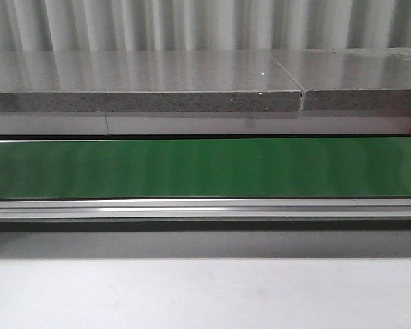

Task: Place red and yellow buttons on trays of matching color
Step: 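Set the red button on the belt and open the left gripper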

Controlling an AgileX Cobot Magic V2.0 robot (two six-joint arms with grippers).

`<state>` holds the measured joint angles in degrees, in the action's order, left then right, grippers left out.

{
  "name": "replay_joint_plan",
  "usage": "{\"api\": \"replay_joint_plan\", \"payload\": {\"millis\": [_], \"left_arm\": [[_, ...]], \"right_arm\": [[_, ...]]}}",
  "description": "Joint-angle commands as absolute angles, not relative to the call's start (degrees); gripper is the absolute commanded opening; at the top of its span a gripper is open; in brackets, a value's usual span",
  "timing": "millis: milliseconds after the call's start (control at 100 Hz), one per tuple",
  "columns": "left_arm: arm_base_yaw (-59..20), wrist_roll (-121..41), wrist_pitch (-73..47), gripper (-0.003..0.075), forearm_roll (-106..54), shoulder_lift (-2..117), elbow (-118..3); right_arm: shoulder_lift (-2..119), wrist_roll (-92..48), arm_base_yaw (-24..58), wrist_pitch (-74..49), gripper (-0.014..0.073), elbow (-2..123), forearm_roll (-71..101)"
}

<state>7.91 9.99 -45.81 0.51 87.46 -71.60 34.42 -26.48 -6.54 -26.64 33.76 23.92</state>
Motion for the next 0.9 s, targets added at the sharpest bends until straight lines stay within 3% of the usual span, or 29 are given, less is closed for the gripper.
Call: {"api": "replay_joint_plan", "payload": {"millis": [0, 450, 590, 780, 890], "left_arm": [[5.8, 9.7, -41.2, -0.0021, 0.0, 85.2, -70.6], [4.6, 9.7, -41.7, 0.0001, -0.6, 91.6, -68.1], [4.6, 9.6, -42.3, 0.0176, -0.6, 91.4, -68.2], [4.6, 7.4, -42.4, 0.055, -1.5, 89.4, -68.7], [4.5, 6.5, -42.5, 0.0597, -1.6, 87.4, -69.6]], "right_arm": [[34.1, -27.1, -6.5, -23.0, -0.0067, 35.6, 24.5], [34.1, -27.1, -6.5, -23.0, -0.0067, 35.6, 24.5], [34.1, -27.1, -6.5, -23.0, -0.0067, 35.6, 24.5], [34.1, -27.1, -6.5, -23.0, -0.0067, 35.6, 24.5], [34.1, -27.1, -6.5, -23.0, -0.0067, 35.6, 24.5]]}}
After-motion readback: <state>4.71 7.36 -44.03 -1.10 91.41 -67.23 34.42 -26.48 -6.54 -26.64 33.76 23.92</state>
